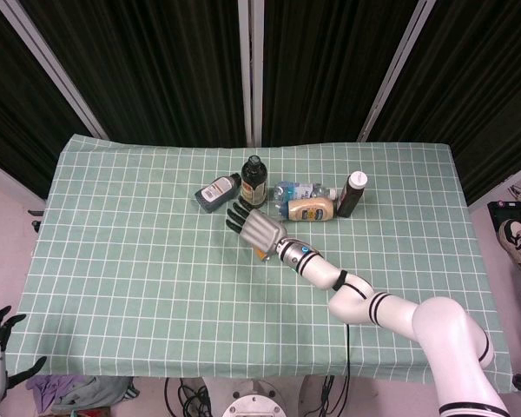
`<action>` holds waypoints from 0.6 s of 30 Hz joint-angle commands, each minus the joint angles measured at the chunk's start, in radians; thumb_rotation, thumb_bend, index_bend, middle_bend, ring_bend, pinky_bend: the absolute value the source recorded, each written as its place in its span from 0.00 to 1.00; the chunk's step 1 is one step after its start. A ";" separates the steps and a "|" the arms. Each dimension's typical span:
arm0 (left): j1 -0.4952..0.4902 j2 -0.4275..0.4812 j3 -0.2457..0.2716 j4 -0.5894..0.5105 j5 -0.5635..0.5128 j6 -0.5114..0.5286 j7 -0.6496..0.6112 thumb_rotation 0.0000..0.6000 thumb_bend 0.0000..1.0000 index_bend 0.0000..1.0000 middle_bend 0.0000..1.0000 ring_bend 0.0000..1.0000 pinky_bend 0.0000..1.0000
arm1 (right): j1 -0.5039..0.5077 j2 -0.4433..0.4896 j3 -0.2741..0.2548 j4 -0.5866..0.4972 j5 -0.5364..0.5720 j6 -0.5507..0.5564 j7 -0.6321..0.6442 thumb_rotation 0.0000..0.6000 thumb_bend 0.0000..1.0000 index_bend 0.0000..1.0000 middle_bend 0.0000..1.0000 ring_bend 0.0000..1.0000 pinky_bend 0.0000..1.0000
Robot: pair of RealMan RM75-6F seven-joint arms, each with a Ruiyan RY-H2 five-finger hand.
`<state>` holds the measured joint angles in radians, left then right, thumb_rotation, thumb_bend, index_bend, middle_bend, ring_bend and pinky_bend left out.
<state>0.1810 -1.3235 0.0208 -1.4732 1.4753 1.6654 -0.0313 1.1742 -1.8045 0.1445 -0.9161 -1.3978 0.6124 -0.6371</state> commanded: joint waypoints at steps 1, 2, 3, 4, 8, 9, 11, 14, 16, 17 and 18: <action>0.001 -0.002 -0.001 0.006 0.000 -0.003 -0.006 1.00 0.00 0.25 0.12 0.11 0.16 | 0.017 -0.028 -0.033 0.040 -0.046 0.005 0.053 1.00 0.12 0.00 0.01 0.00 0.04; 0.001 -0.003 -0.001 0.008 0.001 -0.004 -0.006 1.00 0.00 0.25 0.12 0.11 0.16 | 0.018 -0.032 -0.041 0.047 -0.058 0.010 0.070 1.00 0.17 0.00 0.03 0.00 0.04; 0.001 -0.004 -0.001 0.009 0.002 -0.005 -0.007 1.00 0.00 0.25 0.12 0.11 0.16 | 0.019 -0.034 -0.050 0.053 -0.073 0.015 0.091 1.00 0.22 0.02 0.07 0.00 0.05; 0.001 -0.005 -0.001 0.009 0.003 -0.005 -0.008 1.00 0.00 0.25 0.12 0.11 0.16 | 0.021 -0.036 -0.066 0.061 -0.096 0.023 0.123 1.00 0.29 0.10 0.13 0.01 0.07; 0.003 -0.005 -0.002 0.011 0.006 -0.003 -0.012 1.00 0.00 0.25 0.12 0.11 0.16 | 0.020 -0.036 -0.130 0.097 -0.194 0.087 0.251 1.00 0.48 0.51 0.36 0.20 0.25; 0.004 -0.005 -0.002 0.011 0.006 -0.003 -0.012 1.00 0.00 0.25 0.12 0.11 0.16 | 0.015 -0.036 -0.142 0.109 -0.216 0.116 0.280 1.00 0.51 0.57 0.42 0.24 0.29; 0.004 -0.005 -0.003 0.010 0.008 -0.002 -0.013 1.00 0.00 0.25 0.12 0.11 0.16 | 0.001 -0.035 -0.166 0.135 -0.264 0.199 0.353 1.00 0.54 0.67 0.51 0.33 0.37; 0.001 -0.005 -0.003 0.008 0.014 -0.005 -0.009 1.00 0.00 0.25 0.12 0.11 0.16 | -0.025 -0.028 -0.177 0.153 -0.305 0.328 0.466 1.00 0.56 0.77 0.61 0.44 0.46; -0.002 -0.005 -0.004 0.005 0.021 -0.006 -0.004 1.00 0.00 0.25 0.12 0.11 0.16 | -0.044 -0.017 -0.173 0.150 -0.320 0.404 0.517 1.00 0.58 0.79 0.65 0.47 0.49; -0.004 -0.004 -0.004 0.003 0.023 -0.006 -0.002 1.00 0.00 0.25 0.12 0.11 0.16 | -0.052 -0.011 -0.171 0.143 -0.323 0.433 0.532 1.00 0.58 0.80 0.65 0.48 0.50; -0.005 -0.004 -0.005 0.001 0.025 -0.004 0.001 1.00 0.00 0.25 0.12 0.11 0.16 | -0.061 -0.003 -0.167 0.134 -0.325 0.460 0.543 1.00 0.58 0.80 0.65 0.48 0.50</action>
<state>0.1769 -1.3276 0.0159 -1.4717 1.4998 1.6606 -0.0312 1.1453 -1.8250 -0.0130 -0.7854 -1.6861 0.9874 -0.1474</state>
